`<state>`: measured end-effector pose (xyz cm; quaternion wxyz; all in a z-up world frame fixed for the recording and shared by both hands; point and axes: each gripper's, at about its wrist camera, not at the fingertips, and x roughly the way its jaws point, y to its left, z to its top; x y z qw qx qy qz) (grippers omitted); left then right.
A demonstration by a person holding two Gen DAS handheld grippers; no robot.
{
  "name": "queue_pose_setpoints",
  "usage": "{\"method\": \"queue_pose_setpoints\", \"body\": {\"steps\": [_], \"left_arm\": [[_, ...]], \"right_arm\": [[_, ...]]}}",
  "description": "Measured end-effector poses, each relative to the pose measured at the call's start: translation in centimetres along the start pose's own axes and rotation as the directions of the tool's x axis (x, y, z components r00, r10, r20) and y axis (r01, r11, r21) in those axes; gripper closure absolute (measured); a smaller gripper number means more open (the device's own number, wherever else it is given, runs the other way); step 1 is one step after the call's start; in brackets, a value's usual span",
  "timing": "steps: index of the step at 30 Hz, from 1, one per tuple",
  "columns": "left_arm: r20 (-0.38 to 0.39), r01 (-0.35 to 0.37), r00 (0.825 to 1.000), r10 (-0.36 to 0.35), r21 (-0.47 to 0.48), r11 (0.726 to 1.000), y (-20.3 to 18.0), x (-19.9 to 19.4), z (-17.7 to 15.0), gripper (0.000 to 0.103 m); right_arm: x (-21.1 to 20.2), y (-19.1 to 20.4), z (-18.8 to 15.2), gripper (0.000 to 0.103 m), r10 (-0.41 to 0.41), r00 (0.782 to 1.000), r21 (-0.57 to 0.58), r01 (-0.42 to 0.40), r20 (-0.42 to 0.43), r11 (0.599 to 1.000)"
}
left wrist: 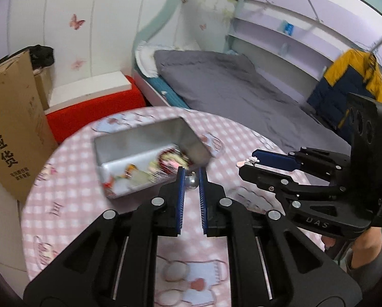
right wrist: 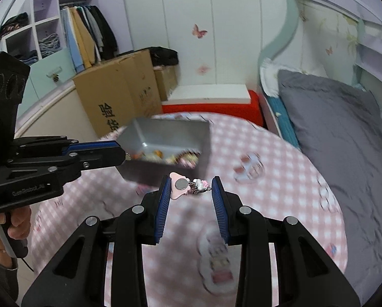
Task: Organize jewelry
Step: 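Carry both pieces over the tin and open both grippers inside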
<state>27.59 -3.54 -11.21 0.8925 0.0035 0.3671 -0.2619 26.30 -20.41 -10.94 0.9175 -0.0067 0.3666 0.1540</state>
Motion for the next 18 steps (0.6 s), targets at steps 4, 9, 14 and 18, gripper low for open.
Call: {"method": "queue_pose_setpoints", "body": {"steps": [4, 9, 14, 18], "left_arm": [[-0.004, -0.033, 0.999, 0.032, -0.027, 0.999, 2.4, 0.8, 1.2, 0.092], [-0.030, -0.066, 0.997, 0.064, -0.048, 0.997, 4.7, 2.9, 1.6, 0.092], [-0.062, -0.082, 0.995, 0.078, -0.051, 0.995, 5.8, 4.9, 1.5, 0.092], [-0.071, -0.090, 0.994, 0.086, -0.046, 0.995, 5.9, 5.9, 1.3, 0.092]], "right_arm": [[1.7, 1.1, 2.0, 0.073, 0.029, 1.000, -0.004, -0.029, 0.005, 1.000], [3.9, 1.9, 3.7, 0.073, 0.044, 0.999, -0.006, -0.044, -0.001, 0.999], [5.6, 1.9, 4.3, 0.073, 0.044, 0.999, 0.006, -0.044, -0.018, 0.999], [6.9, 1.7, 4.1, 0.073, 0.039, 0.998, 0.012, -0.039, -0.038, 0.999]]}}
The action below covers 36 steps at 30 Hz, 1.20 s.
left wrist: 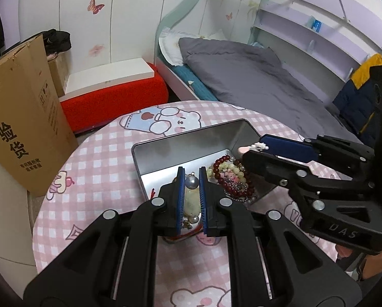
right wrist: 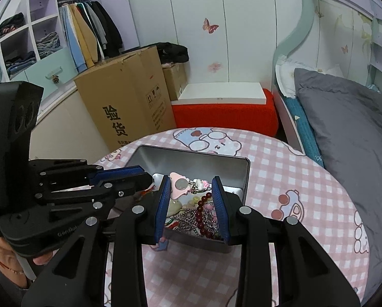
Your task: Organize jewelry
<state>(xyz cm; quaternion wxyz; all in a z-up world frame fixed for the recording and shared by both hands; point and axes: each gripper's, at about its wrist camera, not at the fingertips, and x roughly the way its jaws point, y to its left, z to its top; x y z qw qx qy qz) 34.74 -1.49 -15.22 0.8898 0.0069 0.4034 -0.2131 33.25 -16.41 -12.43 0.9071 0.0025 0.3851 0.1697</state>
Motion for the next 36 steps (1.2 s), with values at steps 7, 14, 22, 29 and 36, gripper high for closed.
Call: {"method": "queue_pose_setpoints", "body": {"steps": [7, 14, 22, 29, 36], "left_arm": [[-0.008, -0.015, 1.000, 0.015, -0.010, 1.000, 0.0, 0.7, -0.1, 0.092], [-0.018, -0.007, 1.000, 0.006, -0.020, 1.000, 0.2, 0.9, 0.0, 0.091], [-0.015, 0.004, 1.000, -0.005, -0.027, 1.000, 0.5, 0.8, 0.0, 0.081], [0.024, -0.017, 1.000, 0.018, -0.032, 0.999, 0.6, -0.7, -0.2, 0.055], [0.067, -0.067, 0.995, 0.070, -0.040, 0.997, 0.4, -3.5, -0.4, 0.041]], "right_arm": [[1.1, -0.4, -0.2, 0.073, 0.003, 1.000, 0.019, -0.002, -0.016, 1.000], [1.2, -0.7, -0.2, 0.073, 0.011, 1.000, 0.039, -0.011, -0.014, 0.999], [1.2, -1.1, 0.1, 0.072, 0.032, 0.999, 0.059, -0.031, -0.013, 0.998], [0.5, -1.5, 0.3, 0.071, 0.044, 0.999, 0.085, -0.044, 0.003, 0.995], [-1.1, -1.0, 0.4, 0.064, 0.048, 0.998, 0.093, -0.051, 0.036, 0.994]]}}
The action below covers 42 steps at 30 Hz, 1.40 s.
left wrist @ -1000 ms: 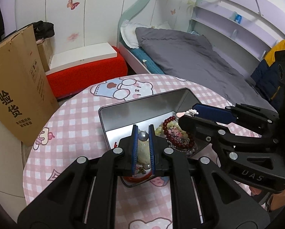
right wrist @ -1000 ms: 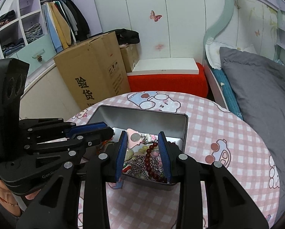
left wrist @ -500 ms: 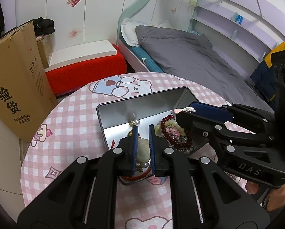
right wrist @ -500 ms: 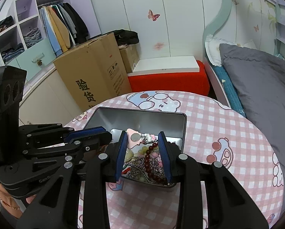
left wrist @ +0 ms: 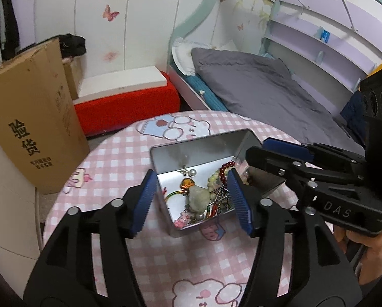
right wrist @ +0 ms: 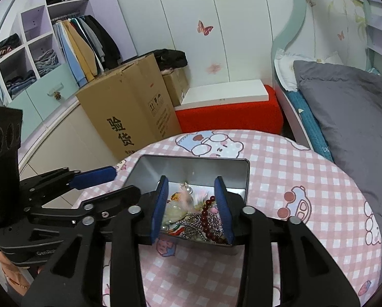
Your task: Organize jewelry
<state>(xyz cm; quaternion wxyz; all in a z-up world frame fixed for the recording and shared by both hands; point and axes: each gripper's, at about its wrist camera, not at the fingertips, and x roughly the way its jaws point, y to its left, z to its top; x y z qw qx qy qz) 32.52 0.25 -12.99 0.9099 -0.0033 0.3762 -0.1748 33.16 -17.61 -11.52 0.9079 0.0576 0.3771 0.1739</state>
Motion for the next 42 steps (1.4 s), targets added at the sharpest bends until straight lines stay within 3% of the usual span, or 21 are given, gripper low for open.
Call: {"method": "queue_pose_setpoints", "body": {"steps": [6, 12, 16, 22, 28, 34, 42], "left_arm": [[0.070, -0.066, 0.995, 0.069, -0.031, 0.997, -0.3, -3.7, -0.1, 0.034], [0.193, -0.149, 0.968, 0.158, -0.060, 0.987, -1.3, -10.0, -1.2, 0.018], [0.241, -0.177, 0.952, 0.187, -0.064, 0.982, -2.5, -13.6, -2.4, 0.013], [0.275, -0.165, 0.945, 0.176, -0.065, 0.984, -4.1, -18.2, -4.8, 0.012], [0.363, -0.212, 0.905, 0.223, -0.071, 0.975, -6.1, -23.3, -7.8, 0.010], [0.454, -0.273, 0.848, 0.273, -0.068, 0.960, -8.5, -28.0, -10.5, 0.009], [0.530, -0.266, 0.812, 0.243, -0.035, 0.963, -11.5, -32.0, -12.3, 0.008]], "right_arm": [[-2.7, 0.9, 0.3, 0.061, -0.013, 0.999, 0.001, 0.013, 0.043, 1.000], [-7.9, 3.2, -0.3, 0.055, -0.061, 0.989, -0.034, 0.066, 0.136, 0.997], [-12.2, 5.3, -1.5, 0.049, -0.092, 0.972, -0.062, 0.108, 0.216, 0.992], [-17.9, 8.6, -4.5, 0.035, -0.130, 0.934, -0.102, 0.172, 0.332, 0.980], [-22.0, 11.0, -7.7, 0.026, -0.159, 0.901, -0.114, 0.221, 0.404, 0.969], [-25.3, 12.3, -10.4, 0.020, -0.193, 0.865, -0.109, 0.272, 0.464, 0.956], [-28.9, 13.8, -13.0, 0.014, -0.198, 0.827, -0.109, 0.297, 0.526, 0.949]]}}
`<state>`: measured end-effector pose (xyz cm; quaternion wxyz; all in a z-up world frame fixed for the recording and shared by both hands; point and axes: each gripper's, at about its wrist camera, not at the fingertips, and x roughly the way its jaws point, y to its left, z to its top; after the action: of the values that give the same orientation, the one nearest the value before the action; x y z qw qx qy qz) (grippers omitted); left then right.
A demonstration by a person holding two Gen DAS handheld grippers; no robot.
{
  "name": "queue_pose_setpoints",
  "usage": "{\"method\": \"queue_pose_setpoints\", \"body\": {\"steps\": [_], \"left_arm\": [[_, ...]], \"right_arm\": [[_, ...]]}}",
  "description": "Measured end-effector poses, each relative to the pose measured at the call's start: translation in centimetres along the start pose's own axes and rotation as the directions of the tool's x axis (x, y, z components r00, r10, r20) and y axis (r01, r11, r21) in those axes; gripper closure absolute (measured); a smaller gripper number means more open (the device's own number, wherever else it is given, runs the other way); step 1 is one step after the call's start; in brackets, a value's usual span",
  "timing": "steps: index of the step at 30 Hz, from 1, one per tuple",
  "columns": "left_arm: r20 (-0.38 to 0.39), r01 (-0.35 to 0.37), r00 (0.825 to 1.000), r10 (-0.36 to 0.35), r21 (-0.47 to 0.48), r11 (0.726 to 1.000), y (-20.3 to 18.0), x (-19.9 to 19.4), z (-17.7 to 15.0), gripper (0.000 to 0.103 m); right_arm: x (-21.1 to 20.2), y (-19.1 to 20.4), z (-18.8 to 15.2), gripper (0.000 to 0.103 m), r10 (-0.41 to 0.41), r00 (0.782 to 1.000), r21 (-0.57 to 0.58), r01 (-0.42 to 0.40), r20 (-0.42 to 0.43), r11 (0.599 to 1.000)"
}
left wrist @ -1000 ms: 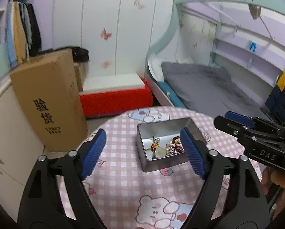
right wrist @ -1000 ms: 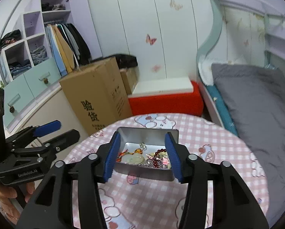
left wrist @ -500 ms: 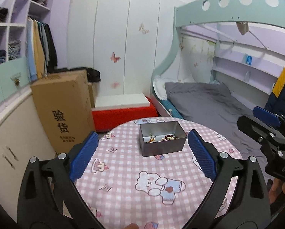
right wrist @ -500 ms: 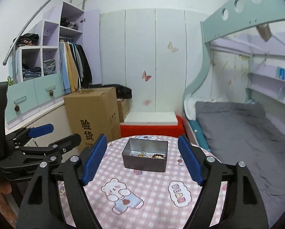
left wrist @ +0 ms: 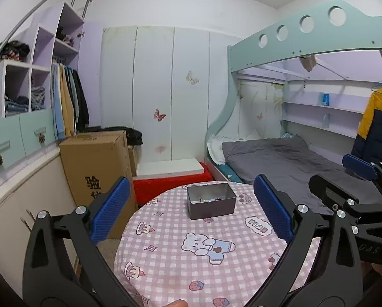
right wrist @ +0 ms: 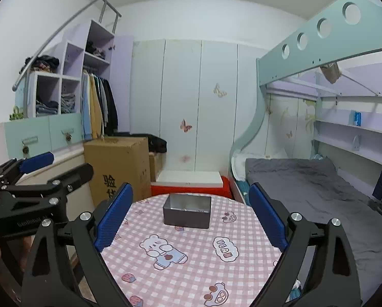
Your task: Organize jewelry
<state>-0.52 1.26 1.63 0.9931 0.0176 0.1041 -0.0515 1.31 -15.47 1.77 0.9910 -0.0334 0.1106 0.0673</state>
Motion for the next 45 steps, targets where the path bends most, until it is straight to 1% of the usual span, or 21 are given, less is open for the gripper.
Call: {"method": "queue_pose_setpoints", "body": {"steps": [2, 10, 22, 28, 45], "left_arm": [[0.025, -0.016, 1.000, 0.016, 0.012, 1.000, -0.3, -1.0, 0.1, 0.007], [0.078, -0.021, 0.997, 0.020, 0.016, 1.000, -0.7, -4.1, 0.7, 0.007], [0.152, -0.031, 0.988, 0.030, 0.011, 0.999, -1.2, -7.5, 1.1, 0.007], [0.168, -0.039, 0.985, 0.036, 0.016, 0.999, -1.4, -8.4, 1.0, 0.007], [0.171, -0.044, 0.984, 0.040, 0.017, 0.999, -1.2, -8.7, 0.8, 0.007]], "right_arm": [[-1.1, 0.2, 0.2, 0.014, -0.001, 1.000, -0.006, 0.001, 0.018, 1.000], [-4.3, 0.6, 0.5, 0.011, -0.023, 0.997, -0.017, 0.024, 0.077, 1.000], [-7.5, 1.0, 0.8, 0.009, -0.032, 0.990, -0.029, 0.036, 0.139, 0.999], [-8.1, 1.3, 0.8, 0.009, -0.034, 0.989, -0.030, 0.038, 0.146, 0.999], [-8.7, 1.5, 0.7, 0.009, -0.039, 0.988, -0.035, 0.044, 0.149, 0.998]]}}
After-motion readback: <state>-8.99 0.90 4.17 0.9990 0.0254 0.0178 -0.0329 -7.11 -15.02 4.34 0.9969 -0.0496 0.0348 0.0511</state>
